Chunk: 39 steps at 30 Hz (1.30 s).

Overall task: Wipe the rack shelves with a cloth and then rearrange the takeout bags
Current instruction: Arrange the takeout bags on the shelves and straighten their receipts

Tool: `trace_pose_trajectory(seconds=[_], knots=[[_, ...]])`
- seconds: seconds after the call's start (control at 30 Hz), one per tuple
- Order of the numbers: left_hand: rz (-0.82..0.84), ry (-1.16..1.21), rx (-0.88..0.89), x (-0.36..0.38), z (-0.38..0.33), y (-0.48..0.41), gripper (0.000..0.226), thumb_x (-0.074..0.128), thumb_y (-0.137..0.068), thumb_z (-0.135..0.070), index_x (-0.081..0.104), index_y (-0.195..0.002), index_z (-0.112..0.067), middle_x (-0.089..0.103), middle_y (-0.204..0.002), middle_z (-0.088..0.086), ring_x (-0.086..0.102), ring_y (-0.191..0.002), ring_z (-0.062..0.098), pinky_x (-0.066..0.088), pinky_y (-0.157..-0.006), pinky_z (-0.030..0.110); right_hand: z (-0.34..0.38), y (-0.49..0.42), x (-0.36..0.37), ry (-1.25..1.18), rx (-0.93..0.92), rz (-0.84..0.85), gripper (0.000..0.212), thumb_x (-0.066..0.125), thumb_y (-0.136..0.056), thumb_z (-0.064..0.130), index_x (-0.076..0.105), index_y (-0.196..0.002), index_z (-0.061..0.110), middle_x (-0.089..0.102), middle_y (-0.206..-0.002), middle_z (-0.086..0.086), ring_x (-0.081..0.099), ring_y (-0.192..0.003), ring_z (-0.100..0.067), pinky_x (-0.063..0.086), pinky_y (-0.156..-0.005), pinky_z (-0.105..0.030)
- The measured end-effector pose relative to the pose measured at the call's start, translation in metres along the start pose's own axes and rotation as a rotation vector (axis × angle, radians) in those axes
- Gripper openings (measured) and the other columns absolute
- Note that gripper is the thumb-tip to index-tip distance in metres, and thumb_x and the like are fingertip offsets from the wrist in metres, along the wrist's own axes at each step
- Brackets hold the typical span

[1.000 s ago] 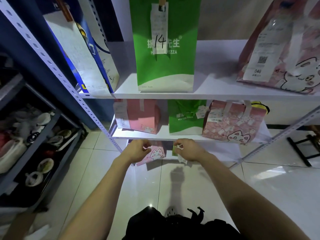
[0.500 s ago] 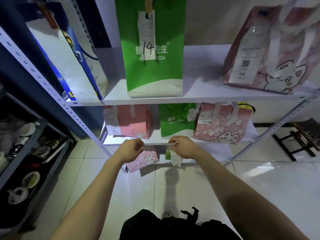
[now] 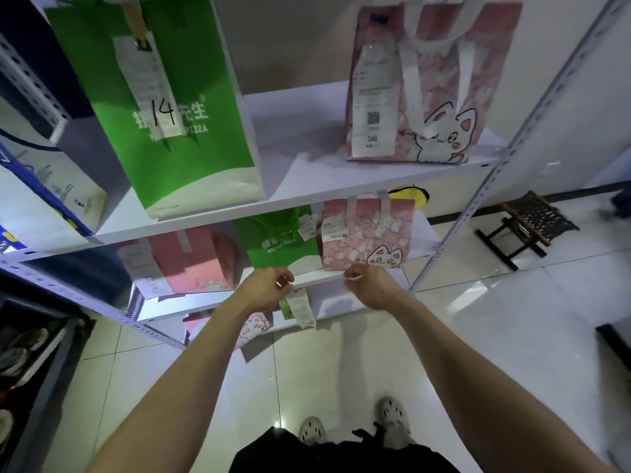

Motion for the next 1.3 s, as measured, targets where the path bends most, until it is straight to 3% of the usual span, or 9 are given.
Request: trace_pose_trajectory(seconds=[0.1, 0.2, 0.37, 0.57, 0.67, 0.77, 0.97, 1.13, 1.3], knots=[[-0.016, 0.095, -0.030, 0.006, -0.027, -0.022, 0.027, 0.067, -0.106, -0.029, 0.074, -0.130, -0.019, 0.077, -0.125, 0.001, 0.073, -0.110, 0.020, 0.058, -0.100, 0.039, -0.028, -0.009, -0.019, -0.028, 0.034, -0.045, 0.030, 0.062, -0.104, 0.032, 0.072, -0.127, 0.014, 0.074, -0.127, -0.005, 0.069, -0.116, -0.028, 0.054, -0.096, -0.035], [-0.055, 0.536, -0.202, 0.019, -0.054, -0.046, 0.027, 0.067, -0.107, -0.016, 0.070, -0.132, -0.007, 0.074, -0.127, 0.016, 0.071, -0.118, 0.034, 0.059, -0.102, 0.050, -0.057, -0.020, -0.037, -0.069, 0.047, -0.084, 0.030, 0.061, -0.106, 0.038, 0.075, -0.115, 0.013, 0.077, -0.117, -0.006, 0.072, -0.109, -0.029, 0.056, -0.089, -0.036], [-0.220, 0.806, -0.381, 0.045, -0.088, -0.092, 0.035, 0.068, -0.104, -0.009, 0.063, -0.138, -0.006, 0.068, -0.136, 0.014, 0.066, -0.116, 0.030, 0.058, -0.104, 0.055, -0.116, -0.047, -0.060, -0.126, 0.167, -0.218, 0.044, 0.070, -0.100, 0.042, 0.067, -0.128, 0.008, 0.072, -0.127, -0.011, 0.070, -0.112, -0.032, 0.054, -0.088, -0.034], [-0.372, 0.778, -0.390, 0.065, -0.089, -0.151, 0.052, 0.070, -0.096, 0.003, 0.057, -0.143, -0.014, 0.072, -0.135, 0.003, 0.069, -0.122, 0.027, 0.057, -0.108, 0.046, -0.167, -0.100, -0.070, -0.173, 0.189, -0.280, 0.076, 0.076, -0.094, 0.050, 0.044, -0.149, 0.010, 0.057, -0.147, -0.014, 0.062, -0.126, -0.036, 0.053, -0.097, -0.046], [-0.404, 0.753, -0.447, 0.078, -0.081, -0.162, 0.044, 0.068, -0.103, -0.008, 0.058, -0.145, -0.014, 0.072, -0.132, 0.001, 0.069, -0.118, 0.023, 0.054, -0.104, 0.036, -0.177, -0.128, -0.065, -0.246, 0.135, -0.187, 0.049, 0.069, -0.100, 0.044, 0.056, -0.135, 0.013, 0.071, -0.127, -0.009, 0.068, -0.108, -0.032, 0.057, -0.081, -0.040], [-0.399, 0.620, -0.515, 0.096, -0.072, -0.157, 0.039, 0.066, -0.108, -0.030, 0.065, -0.141, -0.009, 0.074, -0.132, 0.013, 0.071, -0.119, 0.036, 0.057, -0.105, 0.044, -0.183, -0.137, -0.063, -0.239, 0.112, -0.247, 0.027, 0.059, -0.106, 0.034, 0.067, -0.117, 0.011, 0.075, -0.104, -0.008, 0.064, -0.087, -0.028, 0.039, -0.055, -0.024], [-0.460, 0.650, -0.582, 0.115, -0.073, -0.121, 0.035, 0.072, -0.103, -0.041, 0.074, -0.102, -0.006, 0.079, -0.112, 0.020, 0.075, -0.106, 0.039, 0.059, -0.092, 0.044, -0.185, -0.112, -0.057, -0.209, 0.100, -0.259, 0.021, 0.050, -0.110, 0.031, 0.063, -0.107, 0.014, 0.074, -0.099, -0.008, 0.067, -0.085, -0.032, 0.055, -0.070, -0.040], [-0.475, 0.785, -0.556, 0.120, -0.074, -0.081, 0.058, 0.080, -0.095, -0.047, 0.073, -0.106, 0.009, 0.078, -0.108, 0.028, 0.077, -0.098, 0.040, 0.061, -0.094, 0.049, -0.182, -0.074, -0.051, -0.119, 0.107, -0.313, 0.024, 0.046, -0.110, 0.028, 0.062, -0.106, 0.010, 0.074, -0.095, -0.017, 0.067, -0.086, -0.040, 0.057, -0.076, -0.048], [-0.477, 0.806, -0.520, 0.132, -0.073, -0.047, 0.048, 0.080, -0.095, -0.046, 0.073, -0.093, 0.002, 0.078, -0.090, 0.021, 0.073, -0.084, 0.039, 0.060, -0.087, 0.047, -0.191, -0.027, -0.023, -0.125, 0.162, -0.287, 0.033, 0.041, -0.111, 0.038, 0.059, -0.101, 0.012, 0.071, -0.087, -0.018, 0.069, -0.079, -0.040, 0.061, -0.072, -0.052]])
Point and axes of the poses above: each hand's wrist, its own y-axis away from the middle knuckle, its own x-axis out of the palm, z = x × y, the point moved 3 cm from there along -y, towards the middle knuckle
